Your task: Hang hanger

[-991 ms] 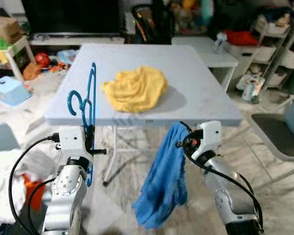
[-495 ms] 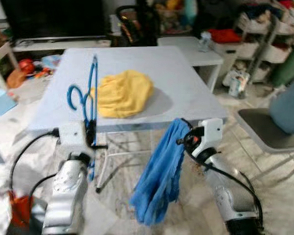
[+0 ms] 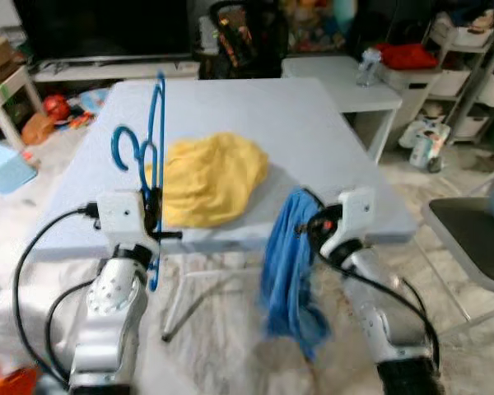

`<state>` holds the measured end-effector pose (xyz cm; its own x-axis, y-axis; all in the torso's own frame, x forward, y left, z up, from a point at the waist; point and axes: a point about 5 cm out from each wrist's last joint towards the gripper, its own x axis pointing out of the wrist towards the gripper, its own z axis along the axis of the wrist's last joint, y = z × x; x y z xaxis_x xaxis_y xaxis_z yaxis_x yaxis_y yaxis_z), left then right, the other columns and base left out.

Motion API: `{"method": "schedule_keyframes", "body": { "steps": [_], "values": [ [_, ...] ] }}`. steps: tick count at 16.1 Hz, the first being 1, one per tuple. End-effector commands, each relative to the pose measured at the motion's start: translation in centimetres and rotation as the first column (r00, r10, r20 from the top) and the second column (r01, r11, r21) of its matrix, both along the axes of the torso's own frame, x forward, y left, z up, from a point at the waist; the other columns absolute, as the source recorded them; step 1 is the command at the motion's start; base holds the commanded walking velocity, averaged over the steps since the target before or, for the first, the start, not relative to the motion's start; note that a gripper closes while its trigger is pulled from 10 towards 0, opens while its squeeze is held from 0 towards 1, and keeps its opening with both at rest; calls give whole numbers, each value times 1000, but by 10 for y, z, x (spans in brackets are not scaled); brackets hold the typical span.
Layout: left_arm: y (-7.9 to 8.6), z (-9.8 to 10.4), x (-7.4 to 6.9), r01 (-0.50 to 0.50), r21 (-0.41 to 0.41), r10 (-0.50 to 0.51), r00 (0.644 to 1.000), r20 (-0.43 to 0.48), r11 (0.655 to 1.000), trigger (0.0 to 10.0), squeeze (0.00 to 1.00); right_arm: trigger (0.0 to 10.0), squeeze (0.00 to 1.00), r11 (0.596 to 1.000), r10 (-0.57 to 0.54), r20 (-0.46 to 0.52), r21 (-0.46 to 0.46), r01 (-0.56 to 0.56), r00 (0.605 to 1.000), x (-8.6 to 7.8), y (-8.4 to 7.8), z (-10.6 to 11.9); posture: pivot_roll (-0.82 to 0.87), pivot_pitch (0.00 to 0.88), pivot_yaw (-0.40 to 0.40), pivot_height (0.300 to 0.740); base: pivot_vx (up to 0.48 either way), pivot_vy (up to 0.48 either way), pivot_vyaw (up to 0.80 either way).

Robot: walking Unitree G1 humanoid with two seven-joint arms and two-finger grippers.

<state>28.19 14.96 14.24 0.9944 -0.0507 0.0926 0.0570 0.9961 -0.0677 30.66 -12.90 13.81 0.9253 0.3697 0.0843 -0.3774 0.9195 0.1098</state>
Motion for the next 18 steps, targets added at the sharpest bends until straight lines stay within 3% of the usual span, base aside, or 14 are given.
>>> {"method": "schedule_keyframes", "body": {
  "steps": [1,5,18],
  "values": [
    [3,7,2,-4,21,4,1000,22,1000,10000,0,10000,0,1000,-10,56,18,9,998,6,3,14,-21,0,-18,740,465,0,0],
    [5,7,1,-30,18,29,1000,11,999,10000,0,10000,0,1000,0,63,30,-2,998,6,11,15,-11,0,-19,740,457,0,0],
    [1,4,2,-46,24,46,999,-2,999,10000,0,10000,0,1000,4,66,21,-6,998,7,11,15,-17,0,-21,740,0,0,0]
  ]
}}
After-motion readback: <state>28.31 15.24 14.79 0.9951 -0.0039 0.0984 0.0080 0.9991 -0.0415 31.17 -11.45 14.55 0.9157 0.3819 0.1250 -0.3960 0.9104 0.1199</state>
